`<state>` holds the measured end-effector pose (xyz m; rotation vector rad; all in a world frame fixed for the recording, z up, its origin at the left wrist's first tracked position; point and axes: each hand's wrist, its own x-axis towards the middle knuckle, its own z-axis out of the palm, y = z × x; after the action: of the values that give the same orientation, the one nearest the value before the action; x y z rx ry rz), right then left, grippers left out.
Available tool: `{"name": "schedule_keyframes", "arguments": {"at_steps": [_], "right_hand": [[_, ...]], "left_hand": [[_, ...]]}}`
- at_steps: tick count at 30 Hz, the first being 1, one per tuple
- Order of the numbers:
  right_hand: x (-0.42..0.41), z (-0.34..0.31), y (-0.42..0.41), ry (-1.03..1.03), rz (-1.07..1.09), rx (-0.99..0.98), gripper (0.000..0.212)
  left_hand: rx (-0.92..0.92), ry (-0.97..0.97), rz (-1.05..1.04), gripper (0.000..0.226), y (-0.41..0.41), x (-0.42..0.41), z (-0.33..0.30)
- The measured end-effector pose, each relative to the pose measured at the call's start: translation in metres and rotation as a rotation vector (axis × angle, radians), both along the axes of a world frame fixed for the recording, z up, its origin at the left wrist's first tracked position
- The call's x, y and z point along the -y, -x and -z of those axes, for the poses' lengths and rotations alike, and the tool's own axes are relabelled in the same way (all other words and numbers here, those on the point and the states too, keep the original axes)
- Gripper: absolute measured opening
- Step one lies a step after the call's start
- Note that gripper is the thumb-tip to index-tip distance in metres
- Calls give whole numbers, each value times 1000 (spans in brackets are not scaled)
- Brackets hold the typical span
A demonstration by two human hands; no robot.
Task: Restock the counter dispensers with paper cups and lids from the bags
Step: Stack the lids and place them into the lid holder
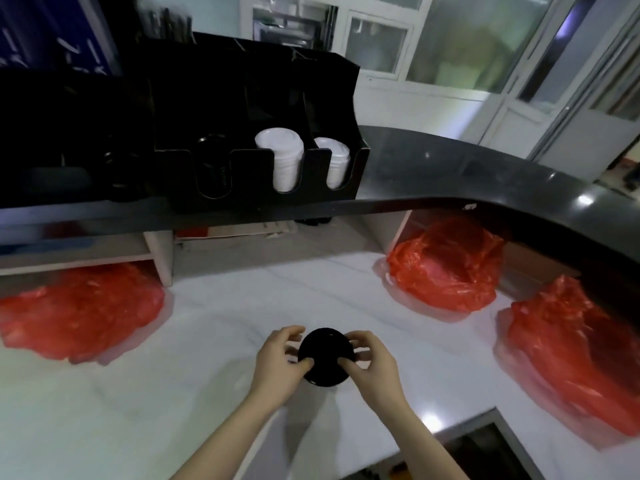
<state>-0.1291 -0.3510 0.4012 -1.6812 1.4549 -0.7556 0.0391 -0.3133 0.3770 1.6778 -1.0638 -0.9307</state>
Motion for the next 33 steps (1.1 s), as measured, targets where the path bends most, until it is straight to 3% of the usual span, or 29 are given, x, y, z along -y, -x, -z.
{"name": "schedule_keyframes", "arguments": {"at_steps": [5,14,21,30,33], "right_hand": [[-4,-34,-9,93,-116,161,36],[-14,-106,-58,241,-483,257,32],[-32,-138,-90,322,-530,323,26],[-41,-161,-149,374,-662,297,42],[-39,-165,-181,399,-607,299,48]], "left_hand": [[1,152,-70,24,3,-24,-46],[97,332,-368,27,-13,-71,-114],[204,446,-405,20,-41,-93,-140],[155,553,-442,26,-109,-112,-155],[178,548,-388,32,-146,-114,-160]]}}
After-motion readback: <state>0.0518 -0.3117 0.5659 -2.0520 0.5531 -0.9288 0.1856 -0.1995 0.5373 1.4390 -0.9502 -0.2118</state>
